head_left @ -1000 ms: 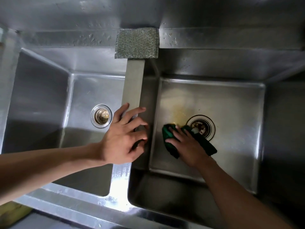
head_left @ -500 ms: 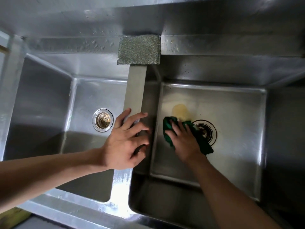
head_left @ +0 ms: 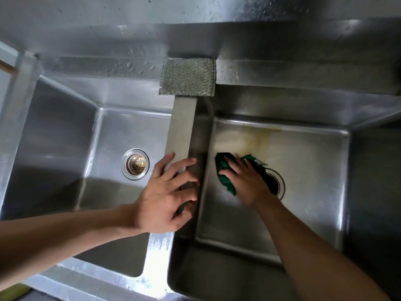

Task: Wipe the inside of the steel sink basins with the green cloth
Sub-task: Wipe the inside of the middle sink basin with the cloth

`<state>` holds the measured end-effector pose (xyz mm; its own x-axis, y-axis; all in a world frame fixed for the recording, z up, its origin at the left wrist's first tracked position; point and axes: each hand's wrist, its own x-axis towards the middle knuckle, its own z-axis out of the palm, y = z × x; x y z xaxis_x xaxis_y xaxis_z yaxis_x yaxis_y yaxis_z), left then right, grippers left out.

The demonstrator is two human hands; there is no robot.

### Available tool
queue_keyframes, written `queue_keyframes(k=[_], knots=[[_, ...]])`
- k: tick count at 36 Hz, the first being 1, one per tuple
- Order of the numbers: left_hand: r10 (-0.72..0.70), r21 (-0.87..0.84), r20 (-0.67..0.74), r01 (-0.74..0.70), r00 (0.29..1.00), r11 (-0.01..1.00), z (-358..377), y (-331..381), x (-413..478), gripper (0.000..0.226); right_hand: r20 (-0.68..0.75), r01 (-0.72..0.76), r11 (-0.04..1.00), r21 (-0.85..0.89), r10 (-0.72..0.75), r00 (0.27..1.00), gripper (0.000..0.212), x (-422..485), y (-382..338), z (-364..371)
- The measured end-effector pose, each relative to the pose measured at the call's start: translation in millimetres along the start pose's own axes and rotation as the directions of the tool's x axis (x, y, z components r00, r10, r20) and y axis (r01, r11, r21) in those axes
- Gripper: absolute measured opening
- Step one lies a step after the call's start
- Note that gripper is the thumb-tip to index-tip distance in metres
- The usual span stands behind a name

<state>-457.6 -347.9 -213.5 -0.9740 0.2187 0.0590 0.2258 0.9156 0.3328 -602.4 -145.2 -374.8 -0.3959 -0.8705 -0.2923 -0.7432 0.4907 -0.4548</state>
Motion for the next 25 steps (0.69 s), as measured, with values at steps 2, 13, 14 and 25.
queue_keyframes(k=[2,13,14,25], knots=[[0.001,0.002,-0.006,-0.001,1.000,1.000,0,0,0,0.009,-0.047,-0.085,0.996,0.010,0.086,0.995,0.065,18,16,-17],[0.005,0.013,-0.005,-0.005,1.000,1.000,2,0,0,0.010,-0.108,-0.208,0.978,-0.027,0.204,0.973,0.076,-17,55,-23],[0.006,0.013,-0.003,-0.006,1.000,1.000,2,0,0,0.010,-0.071,-0.153,0.987,-0.044,0.149,0.986,0.077,-24,58,-19],[0.000,0.010,0.002,0.000,1.000,1.000,2,-1,-1,0.008,-0.324,-0.677,0.665,0.315,0.746,0.582,0.062,-36,114,-35]])
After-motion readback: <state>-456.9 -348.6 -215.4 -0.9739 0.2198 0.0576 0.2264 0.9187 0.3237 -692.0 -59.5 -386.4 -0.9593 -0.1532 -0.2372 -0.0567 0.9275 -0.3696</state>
